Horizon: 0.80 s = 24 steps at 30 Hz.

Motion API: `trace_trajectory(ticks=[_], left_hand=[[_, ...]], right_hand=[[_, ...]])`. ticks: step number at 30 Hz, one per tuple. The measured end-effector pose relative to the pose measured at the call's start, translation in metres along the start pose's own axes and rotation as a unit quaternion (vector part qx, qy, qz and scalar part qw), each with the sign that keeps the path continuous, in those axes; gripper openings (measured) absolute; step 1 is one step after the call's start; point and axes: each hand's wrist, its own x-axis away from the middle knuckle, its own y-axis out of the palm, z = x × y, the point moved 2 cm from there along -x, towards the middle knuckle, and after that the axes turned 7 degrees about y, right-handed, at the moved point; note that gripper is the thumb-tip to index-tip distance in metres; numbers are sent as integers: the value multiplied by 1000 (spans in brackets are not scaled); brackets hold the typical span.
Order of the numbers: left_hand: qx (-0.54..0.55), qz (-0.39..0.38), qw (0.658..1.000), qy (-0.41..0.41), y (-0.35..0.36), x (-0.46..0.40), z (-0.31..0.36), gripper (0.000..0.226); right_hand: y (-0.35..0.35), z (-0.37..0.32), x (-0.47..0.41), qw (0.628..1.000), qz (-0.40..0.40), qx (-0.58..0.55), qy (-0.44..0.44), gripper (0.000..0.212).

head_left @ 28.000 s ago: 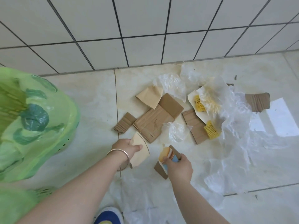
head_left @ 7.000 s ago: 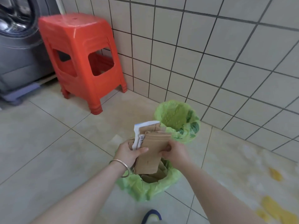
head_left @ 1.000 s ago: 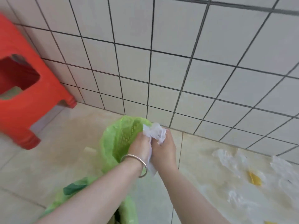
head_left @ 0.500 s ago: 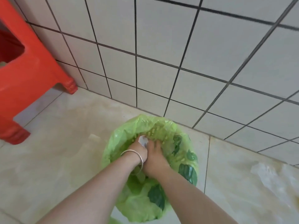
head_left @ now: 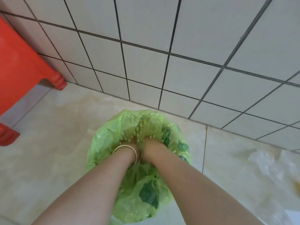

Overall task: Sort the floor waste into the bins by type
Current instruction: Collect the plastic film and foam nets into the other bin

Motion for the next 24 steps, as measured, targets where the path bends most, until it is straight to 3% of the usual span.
trace_trajectory(ticks=[3,6,10,15,24], left_hand=[[-80,103,991,12,-27,48,19,48],[-180,213,957,85,-43,105,55,33],[-191,253,924,216,-29,161,124,26],[-212,219,889,342,50,221,245,21],[-248,40,855,454,252,289,419,30]], right_hand=[[-16,7,36,990,116,-82,6,36],[-30,29,92,967,212,-142,-12,34],[-25,99,164,924,291,-249,20,27],[29,227,249,872,321,-350,115,23],[169,433,364,819,301,-409,267,31]])
